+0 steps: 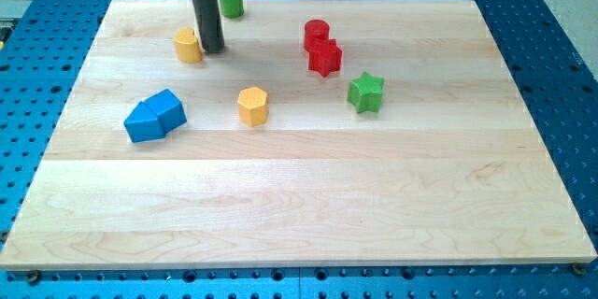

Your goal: Move the heart into the hexagon

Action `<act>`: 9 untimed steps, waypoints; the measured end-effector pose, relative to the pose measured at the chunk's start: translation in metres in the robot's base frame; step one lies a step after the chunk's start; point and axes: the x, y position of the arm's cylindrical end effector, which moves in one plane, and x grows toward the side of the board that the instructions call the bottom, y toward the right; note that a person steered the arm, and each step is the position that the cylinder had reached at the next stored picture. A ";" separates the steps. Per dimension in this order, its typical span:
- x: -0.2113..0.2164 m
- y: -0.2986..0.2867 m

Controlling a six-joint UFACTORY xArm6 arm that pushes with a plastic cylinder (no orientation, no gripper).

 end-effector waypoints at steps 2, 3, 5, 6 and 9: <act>0.042 -0.076; 0.069 -0.146; 0.079 -0.084; 0.056 -0.097; 0.045 0.064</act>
